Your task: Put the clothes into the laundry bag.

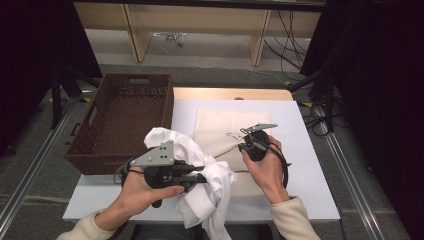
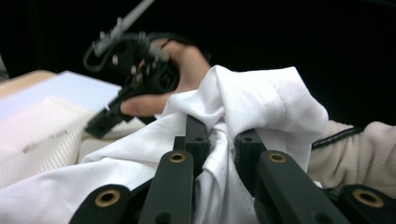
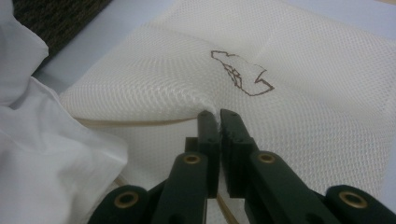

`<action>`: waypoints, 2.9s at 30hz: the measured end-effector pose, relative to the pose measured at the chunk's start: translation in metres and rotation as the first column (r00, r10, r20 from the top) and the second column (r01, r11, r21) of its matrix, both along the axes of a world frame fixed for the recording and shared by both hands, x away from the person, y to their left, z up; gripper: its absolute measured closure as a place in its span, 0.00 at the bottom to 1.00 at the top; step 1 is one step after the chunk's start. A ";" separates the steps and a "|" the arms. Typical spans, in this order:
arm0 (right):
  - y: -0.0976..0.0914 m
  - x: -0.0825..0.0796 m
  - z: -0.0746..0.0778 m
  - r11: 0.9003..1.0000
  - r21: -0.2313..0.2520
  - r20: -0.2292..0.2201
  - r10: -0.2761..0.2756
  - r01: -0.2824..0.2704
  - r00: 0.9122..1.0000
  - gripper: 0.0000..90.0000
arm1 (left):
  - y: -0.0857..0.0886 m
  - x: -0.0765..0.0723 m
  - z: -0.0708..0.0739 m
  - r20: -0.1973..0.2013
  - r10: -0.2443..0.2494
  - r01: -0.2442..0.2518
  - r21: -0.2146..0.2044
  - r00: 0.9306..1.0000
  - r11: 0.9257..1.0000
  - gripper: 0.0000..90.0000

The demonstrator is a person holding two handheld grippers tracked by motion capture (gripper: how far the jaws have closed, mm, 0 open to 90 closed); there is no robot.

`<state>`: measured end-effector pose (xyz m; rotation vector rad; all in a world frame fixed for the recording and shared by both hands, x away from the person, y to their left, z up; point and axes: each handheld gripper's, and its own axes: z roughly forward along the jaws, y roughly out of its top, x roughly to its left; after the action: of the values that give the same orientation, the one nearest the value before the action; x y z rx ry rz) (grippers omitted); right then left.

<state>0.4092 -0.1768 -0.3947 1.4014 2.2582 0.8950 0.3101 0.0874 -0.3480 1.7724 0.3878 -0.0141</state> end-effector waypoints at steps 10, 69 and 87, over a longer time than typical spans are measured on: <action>0.001 -0.001 0.001 1.000 0.003 -0.001 0.006 -0.006 1.000 0.98 | -0.022 0.022 -0.036 -0.047 0.022 -0.019 0.082 0.999 0.996 0.88; 0.001 -0.007 0.009 1.000 0.017 0.026 0.019 -0.020 0.999 0.99 | -0.086 0.095 -0.084 -0.082 0.291 -0.256 0.292 0.953 0.921 0.86; 0.004 -0.009 0.008 1.000 0.017 0.026 0.014 -0.014 1.000 0.99 | -0.093 0.095 -0.101 0.035 0.279 -0.274 0.337 0.960 0.901 0.46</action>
<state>0.4006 -0.1729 -0.3863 1.3745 2.2490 0.9335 0.4049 -0.0060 -0.4492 2.0414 0.6838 0.2573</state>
